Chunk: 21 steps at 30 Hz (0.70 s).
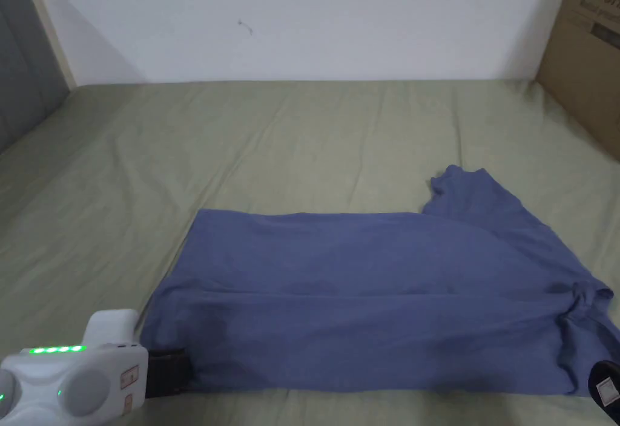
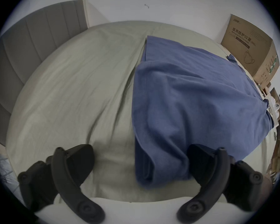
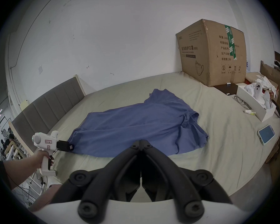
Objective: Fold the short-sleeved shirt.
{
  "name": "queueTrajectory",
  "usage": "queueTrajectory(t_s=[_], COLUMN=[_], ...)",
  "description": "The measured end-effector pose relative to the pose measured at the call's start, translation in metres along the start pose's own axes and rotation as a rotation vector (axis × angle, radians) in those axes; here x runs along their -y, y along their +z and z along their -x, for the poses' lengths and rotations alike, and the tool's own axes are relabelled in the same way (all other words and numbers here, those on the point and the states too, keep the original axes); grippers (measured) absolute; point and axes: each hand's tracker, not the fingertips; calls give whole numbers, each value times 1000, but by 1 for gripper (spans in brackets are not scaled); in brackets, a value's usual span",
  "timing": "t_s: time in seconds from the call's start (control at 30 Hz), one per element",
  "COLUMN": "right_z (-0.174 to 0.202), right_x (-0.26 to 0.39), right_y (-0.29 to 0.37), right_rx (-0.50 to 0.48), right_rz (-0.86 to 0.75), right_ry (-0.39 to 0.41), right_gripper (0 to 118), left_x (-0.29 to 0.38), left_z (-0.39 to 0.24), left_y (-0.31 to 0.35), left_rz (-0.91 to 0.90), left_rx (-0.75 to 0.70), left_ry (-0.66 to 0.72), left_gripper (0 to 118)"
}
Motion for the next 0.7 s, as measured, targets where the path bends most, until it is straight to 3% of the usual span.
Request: queueTrajectory(t_s=[0.03,0.07,0.1,0.13,0.2,0.27,0.3,0.33,0.37,0.4,0.47,0.6,0.63,0.67,0.7], right_z=[-5,-11,-23,-34,-58,-94,-110,-126,-142,-153,-167,-189,-189,-191,-191], right_x=[-6,-11,-19,-28,-48,-62,-71,-75,-74,-71,-61,-38,-31,-28,-26], right_y=[1,2,0,-1,-10,-33,-50,-66,-86,-105,-130,-180,-185,-187,-186], right_rx=[3,25,61,94,153,164,138,94,98,133,194,204,194,174,171], right_rz=[-5,-19,-37,-45,-36,41,118,189,259,339,422,564,571,575,556], right_ry=[3,10,13,8,-35,-106,-149,-189,-220,-219,-212,-222,-243,-263,-262], right_gripper=[0,0,0,0,0,0,13,46,88,117,118,115,104,78,37], left_x=[2,7,9,10,11,10,8,5,2,0,-5,-10,-11,-10,-10], left_z=[-4,-4,-5,-8,-12,-16,-15,-13,-11,-8,-4,-4,-5,-5,-5], left_y=[8,20,29,34,43,45,47,49,50,50,53,56,56,55,55], left_rz=[-44,-89,-130,-138,-112,-92,-97,-100,-97,-90,-78,-63,-59,-52,-44], left_rx=[5,13,35,101,165,126,117,115,114,116,126,133,132,134,136], left_ry=[-9,-18,-24,-17,3,-26,-40,-50,-53,-53,-36,-31,-31,-28,-25], left_gripper=[98,79,38,11,6,6,6,6,6,6,6,6,6,6,6])
